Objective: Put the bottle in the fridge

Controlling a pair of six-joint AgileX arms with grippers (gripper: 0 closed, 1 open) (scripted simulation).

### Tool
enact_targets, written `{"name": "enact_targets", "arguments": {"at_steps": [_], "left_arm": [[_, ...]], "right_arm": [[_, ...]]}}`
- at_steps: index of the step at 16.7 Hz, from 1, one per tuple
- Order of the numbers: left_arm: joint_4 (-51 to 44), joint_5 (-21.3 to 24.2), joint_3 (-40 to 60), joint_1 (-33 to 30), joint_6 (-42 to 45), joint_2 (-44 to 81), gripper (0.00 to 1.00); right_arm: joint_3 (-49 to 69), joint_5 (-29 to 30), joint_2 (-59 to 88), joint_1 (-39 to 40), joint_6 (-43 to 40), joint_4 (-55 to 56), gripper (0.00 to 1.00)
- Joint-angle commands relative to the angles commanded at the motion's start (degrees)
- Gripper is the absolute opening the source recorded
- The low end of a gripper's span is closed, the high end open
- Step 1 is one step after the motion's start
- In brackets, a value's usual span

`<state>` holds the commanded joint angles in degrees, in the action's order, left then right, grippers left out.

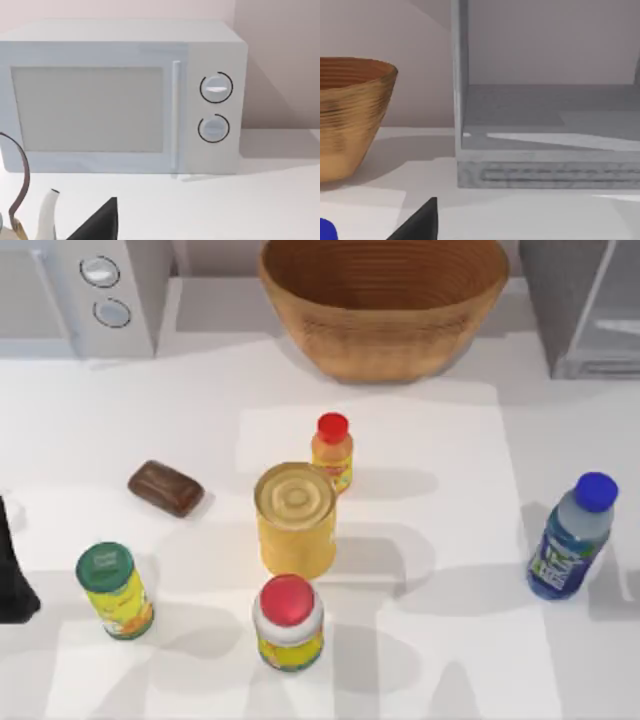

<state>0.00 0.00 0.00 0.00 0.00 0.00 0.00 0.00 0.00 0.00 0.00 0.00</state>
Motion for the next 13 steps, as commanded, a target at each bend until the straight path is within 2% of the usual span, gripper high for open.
{"name": "enact_targets", "arguments": {"at_steps": [6, 13], "left_arm": [[0.0, 0.0, 0.0, 0.0, 0.0, 0.0, 1.0], [0.0, 0.0, 0.0, 0.0, 0.0, 0.0, 1.0]], "right_arm": [[3.5, -1.8, 5.5, -1.8, -2.4, 0.5, 1.0], [11.5, -16.2, 30.0, -3.0, -13.3, -0.4, 1.0]]}}
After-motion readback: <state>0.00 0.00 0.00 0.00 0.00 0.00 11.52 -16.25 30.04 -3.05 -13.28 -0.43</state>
